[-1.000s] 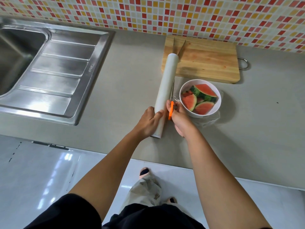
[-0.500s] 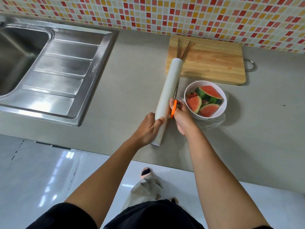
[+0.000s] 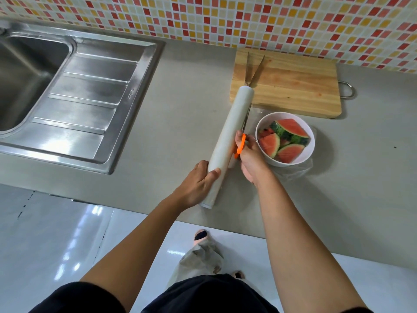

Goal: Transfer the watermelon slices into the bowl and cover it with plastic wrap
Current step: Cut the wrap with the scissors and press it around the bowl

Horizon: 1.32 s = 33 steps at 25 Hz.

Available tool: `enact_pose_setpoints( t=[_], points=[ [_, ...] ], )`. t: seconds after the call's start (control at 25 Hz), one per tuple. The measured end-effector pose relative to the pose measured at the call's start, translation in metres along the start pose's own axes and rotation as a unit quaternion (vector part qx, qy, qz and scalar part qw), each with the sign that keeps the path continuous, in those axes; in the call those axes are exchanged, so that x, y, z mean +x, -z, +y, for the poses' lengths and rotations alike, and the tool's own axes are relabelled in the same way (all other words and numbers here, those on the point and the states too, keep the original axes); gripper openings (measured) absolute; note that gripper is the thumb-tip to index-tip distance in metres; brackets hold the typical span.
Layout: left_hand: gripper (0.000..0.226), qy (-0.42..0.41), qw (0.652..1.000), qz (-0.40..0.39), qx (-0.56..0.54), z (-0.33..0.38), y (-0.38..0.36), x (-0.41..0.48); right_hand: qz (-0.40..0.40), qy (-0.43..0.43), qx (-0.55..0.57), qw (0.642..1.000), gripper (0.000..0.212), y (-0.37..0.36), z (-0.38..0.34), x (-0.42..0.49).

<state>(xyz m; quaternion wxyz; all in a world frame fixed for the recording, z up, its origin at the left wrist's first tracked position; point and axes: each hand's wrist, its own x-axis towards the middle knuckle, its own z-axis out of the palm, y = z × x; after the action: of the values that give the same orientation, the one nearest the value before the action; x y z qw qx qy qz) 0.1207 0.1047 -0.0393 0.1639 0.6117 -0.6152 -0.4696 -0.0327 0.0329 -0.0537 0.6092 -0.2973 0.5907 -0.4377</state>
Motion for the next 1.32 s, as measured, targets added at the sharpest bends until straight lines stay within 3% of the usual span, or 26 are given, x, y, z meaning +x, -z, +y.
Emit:
enact_pose_setpoints(
  t=[0.36, 0.6, 1.32],
  points=[
    [0.023, -0.010, 1.000, -0.010, 0.003, -0.014, 0.012, -0.016, -0.008, 0.004, 0.020, 1.000, 0.024, -0.004, -0.006, 0.004],
    [0.043, -0.008, 1.000, -0.025, 0.011, -0.021, 0.019, -0.022, -0.005, 0.001, 0.016, 1.000, 0.024, -0.009, -0.013, 0.007],
    [0.043, 0.001, 0.999, -0.029, 0.020, -0.036, 0.051, -0.015, 0.008, -0.024, 0.016, 1.000, 0.026, -0.035, -0.028, 0.028]
  ],
)
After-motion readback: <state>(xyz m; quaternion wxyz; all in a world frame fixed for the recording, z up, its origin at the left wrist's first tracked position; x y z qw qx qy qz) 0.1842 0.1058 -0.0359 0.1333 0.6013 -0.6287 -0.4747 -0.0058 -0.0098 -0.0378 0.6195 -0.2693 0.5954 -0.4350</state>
